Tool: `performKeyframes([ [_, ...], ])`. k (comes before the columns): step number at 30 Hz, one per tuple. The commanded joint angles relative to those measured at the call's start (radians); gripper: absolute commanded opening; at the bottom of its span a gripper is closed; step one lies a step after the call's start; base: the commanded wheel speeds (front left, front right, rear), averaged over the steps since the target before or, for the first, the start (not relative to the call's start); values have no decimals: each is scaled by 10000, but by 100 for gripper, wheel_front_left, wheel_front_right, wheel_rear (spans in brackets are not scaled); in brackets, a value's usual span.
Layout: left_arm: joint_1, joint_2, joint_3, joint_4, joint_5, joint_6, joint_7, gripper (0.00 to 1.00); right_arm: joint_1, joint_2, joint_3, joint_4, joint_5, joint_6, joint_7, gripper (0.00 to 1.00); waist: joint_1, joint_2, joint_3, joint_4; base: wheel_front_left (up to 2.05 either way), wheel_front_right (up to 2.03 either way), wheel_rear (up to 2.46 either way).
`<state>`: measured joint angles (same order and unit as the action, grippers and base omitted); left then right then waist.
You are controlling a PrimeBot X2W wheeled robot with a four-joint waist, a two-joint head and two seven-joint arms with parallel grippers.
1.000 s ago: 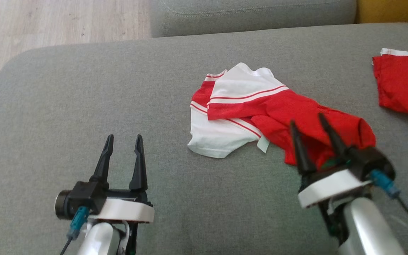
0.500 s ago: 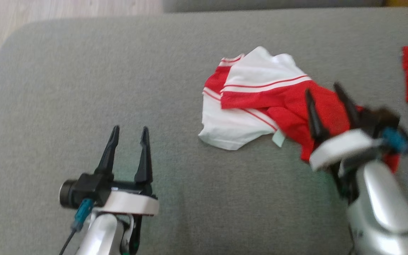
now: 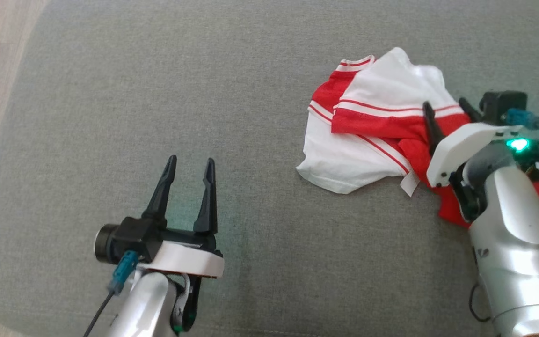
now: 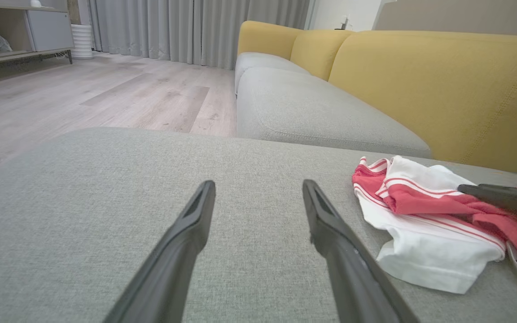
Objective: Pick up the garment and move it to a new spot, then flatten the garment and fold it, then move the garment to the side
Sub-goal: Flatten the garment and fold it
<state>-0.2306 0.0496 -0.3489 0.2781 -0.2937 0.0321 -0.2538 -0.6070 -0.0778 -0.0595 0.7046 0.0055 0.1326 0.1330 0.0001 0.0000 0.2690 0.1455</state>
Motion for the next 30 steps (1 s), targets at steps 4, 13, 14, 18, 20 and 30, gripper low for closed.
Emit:
performKeyframes([
  [4, -338, 8, 207, -200, -94, 74, -80, 100, -477, 85, 499, 239, 234, -19, -397, 0, -1, 0, -75, 44, 0, 0, 0],
  [13, -264, 8, 227, -136, -56, 119, -80, 100, -1187, -122, 588, 731, 692, -19, -1585, 0, -1, 0, -514, -52, 0, 0, 0],
  [14, -247, 8, 219, -135, -61, 126, -80, 100, -1358, -195, 514, 745, 701, -19, -1707, 0, -1, 0, -567, -48, 0, 0, 0],
  [18, -148, 7, 198, -117, -76, 143, -80, 100, -2292, -584, -37, 773, 542, -19, -2190, 0, -1, 0, -818, 15, 0, 0, 0],
  [20, -93, 7, 208, -122, -89, 151, -80, 100, -2917, -832, -517, 730, 355, -19, -2561, 0, -1, 0, -946, 80, 0, 0, 0],
  [30, 481, 7, 480, -220, -128, 257, -80, 100, -3784, -253, 1448, 45, -174, -19, -3458, 0, -1, 0, -1753, 254, 0, 0, 0],
])
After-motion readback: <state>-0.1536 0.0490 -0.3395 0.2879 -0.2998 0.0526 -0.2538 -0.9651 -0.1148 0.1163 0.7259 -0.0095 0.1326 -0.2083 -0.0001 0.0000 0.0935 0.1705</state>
